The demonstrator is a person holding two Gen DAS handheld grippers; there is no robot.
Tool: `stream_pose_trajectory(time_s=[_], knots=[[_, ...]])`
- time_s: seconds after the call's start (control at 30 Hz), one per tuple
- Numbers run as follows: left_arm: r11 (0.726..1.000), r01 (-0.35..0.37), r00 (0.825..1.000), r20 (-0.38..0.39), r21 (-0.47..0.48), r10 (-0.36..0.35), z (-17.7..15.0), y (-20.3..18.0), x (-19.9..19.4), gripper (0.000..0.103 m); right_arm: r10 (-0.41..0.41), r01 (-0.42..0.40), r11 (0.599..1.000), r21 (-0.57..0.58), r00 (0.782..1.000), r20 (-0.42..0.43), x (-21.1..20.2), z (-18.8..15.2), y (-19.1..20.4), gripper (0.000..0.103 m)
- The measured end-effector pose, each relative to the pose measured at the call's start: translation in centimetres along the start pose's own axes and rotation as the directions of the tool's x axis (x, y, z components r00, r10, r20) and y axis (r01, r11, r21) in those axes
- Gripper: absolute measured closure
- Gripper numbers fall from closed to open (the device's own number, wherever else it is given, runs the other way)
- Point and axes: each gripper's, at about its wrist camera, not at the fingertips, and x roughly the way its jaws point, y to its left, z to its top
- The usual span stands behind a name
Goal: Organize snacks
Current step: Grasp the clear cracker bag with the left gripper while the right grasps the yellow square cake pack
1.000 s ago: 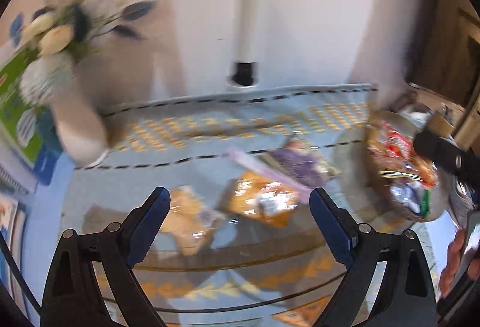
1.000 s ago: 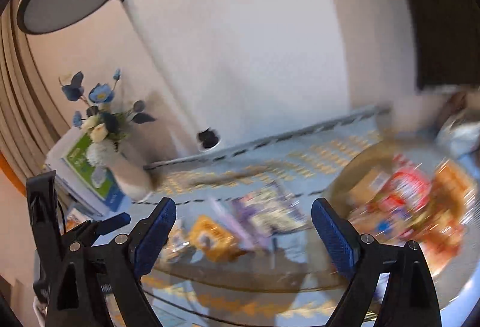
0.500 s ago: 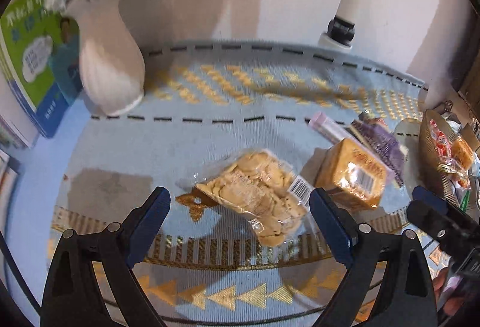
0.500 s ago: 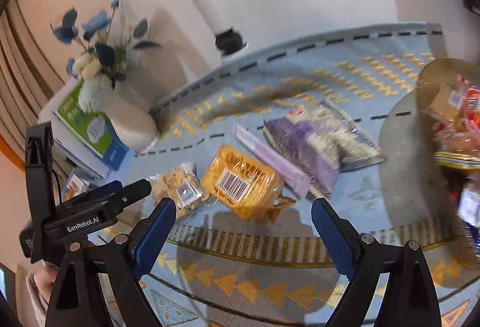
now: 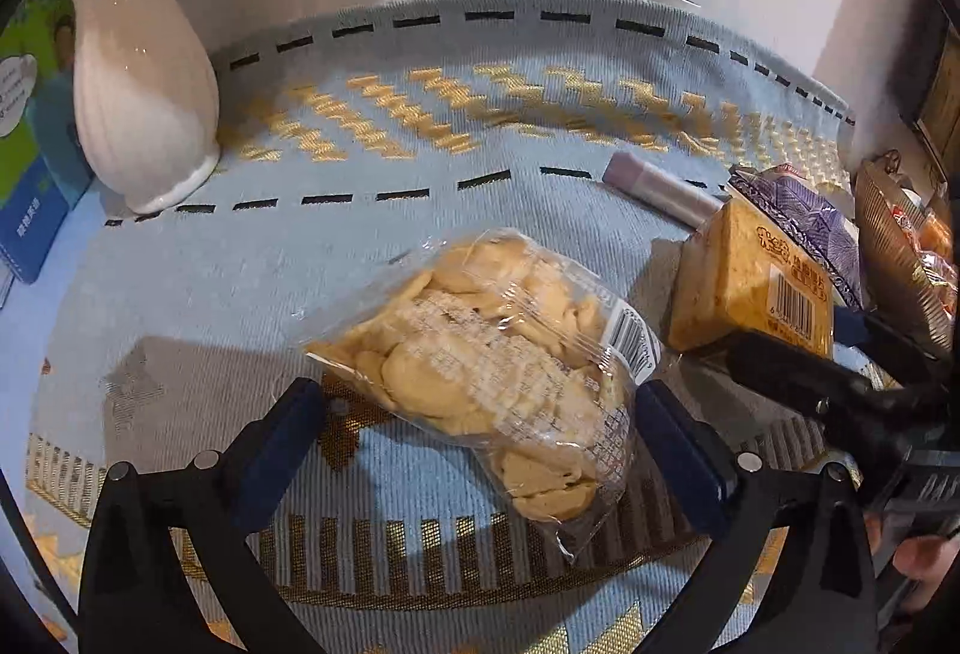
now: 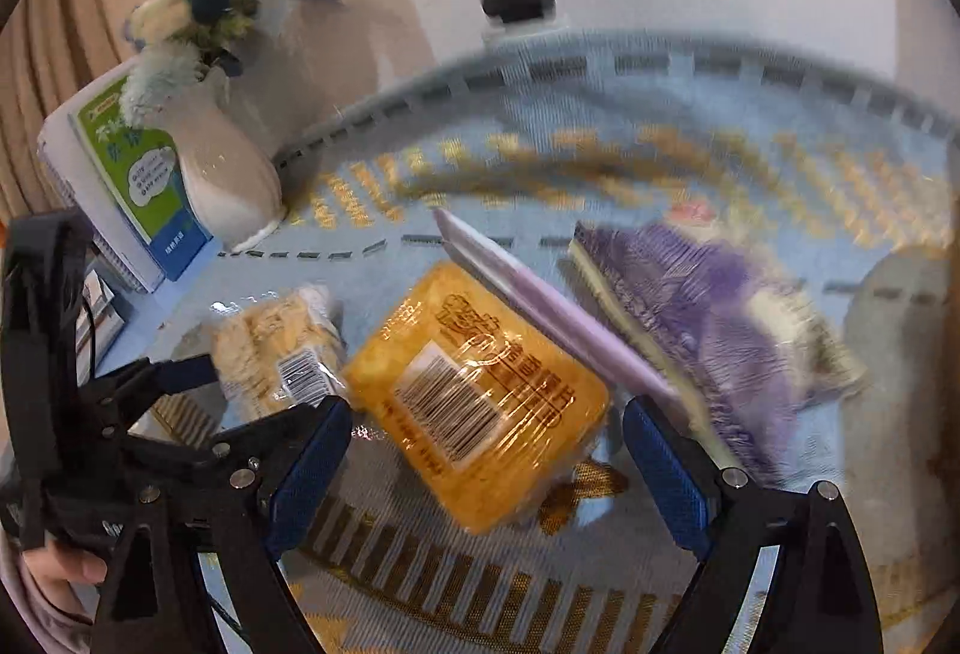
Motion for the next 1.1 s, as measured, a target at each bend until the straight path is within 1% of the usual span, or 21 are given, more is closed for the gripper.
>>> stream_pose_trajectory(time_s=[0.03,0.1,0.17,0.23,0.27,0.3,0.4,0.53,1.1], knots=[[1.000,-0.006,1.000,-0.001,0.005,0.006,0.0,-0.1,0.0,0.000,0.035,-0.035,0.999,0.037,0.999,0.013,-0.2,0.1,-0.7,0.012],[1.000,-0.019,1.000,-0.007,0.018,0.019,0.0,-0.4,0.2,0.000,0.058,-0.059,0.996,0.060,0.998,0.022,-0.4,0.1,-1.2,0.012],[0.999,-0.026,1.000,-0.011,0.029,0.026,0.1,-0.7,0.3,0.000,0.029,-0.029,0.999,0.032,1.000,0.007,-0.1,0.2,-0.6,0.011],[0.999,-0.032,0.999,-0.015,0.038,0.032,0.2,-0.9,0.4,0.000,-0.005,0.005,1.000,-0.011,1.000,-0.015,0.3,0.3,0.3,0.005],[0.998,-0.038,0.999,-0.017,0.045,0.039,0.2,-1.1,0.5,0.000,-0.018,0.017,1.000,-0.026,1.000,-0.021,0.5,0.4,0.6,0.004],[0.998,-0.040,0.999,-0.020,0.054,0.042,0.2,-1.2,0.5,0.000,-0.012,0.012,1.000,-0.027,1.000,-0.024,0.5,0.4,0.5,0.002],[0.997,-0.046,0.999,-0.024,0.064,0.047,0.2,-1.3,0.7,0.000,-0.003,0.002,1.000,-0.020,1.000,-0.021,0.5,0.4,0.3,0.002],[0.997,-0.045,0.999,-0.024,0.064,0.046,0.2,-1.2,0.7,0.000,-0.022,0.021,0.999,-0.037,0.999,-0.028,0.7,0.3,0.5,0.002],[0.997,-0.046,0.999,-0.023,0.068,0.048,0.2,-1.5,0.8,0.000,-0.022,0.021,0.999,-0.039,0.999,-0.031,0.7,0.3,0.4,0.002]])
